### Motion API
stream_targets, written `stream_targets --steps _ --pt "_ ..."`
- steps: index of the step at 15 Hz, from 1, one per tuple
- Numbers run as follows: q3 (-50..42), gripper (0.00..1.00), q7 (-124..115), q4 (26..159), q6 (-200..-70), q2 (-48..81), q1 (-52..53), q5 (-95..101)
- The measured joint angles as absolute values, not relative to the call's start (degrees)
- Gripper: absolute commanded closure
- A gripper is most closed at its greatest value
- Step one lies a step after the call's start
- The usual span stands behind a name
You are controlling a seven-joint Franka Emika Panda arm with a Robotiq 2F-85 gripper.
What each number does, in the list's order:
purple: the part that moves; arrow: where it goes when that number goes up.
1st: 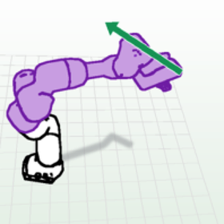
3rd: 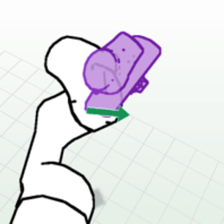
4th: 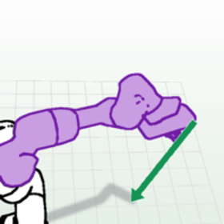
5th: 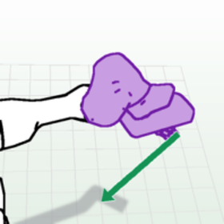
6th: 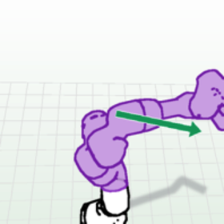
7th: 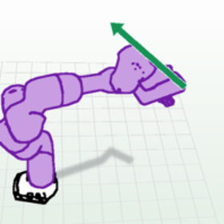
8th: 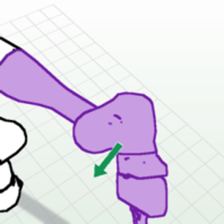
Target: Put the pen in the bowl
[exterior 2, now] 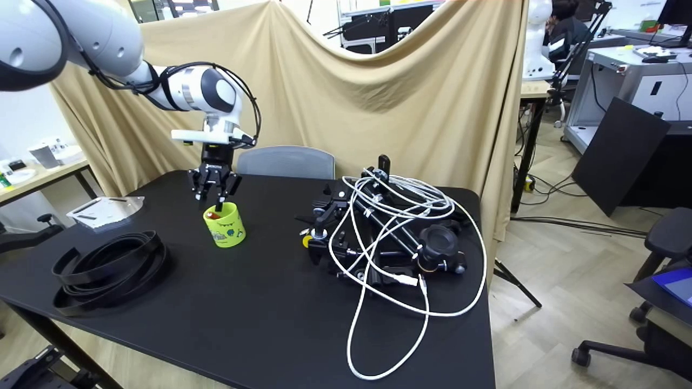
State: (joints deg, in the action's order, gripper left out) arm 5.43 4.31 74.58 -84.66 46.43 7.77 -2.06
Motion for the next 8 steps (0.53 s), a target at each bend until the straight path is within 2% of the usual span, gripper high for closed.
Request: stream_targets --steps 3,8 --pt "5.52 0.03 4.35 74.01 -84.68 46.50 7.79 -2.20" --pt "5.69 0.00 4.77 74.37 -86.08 44.95 8.25 -1.45"
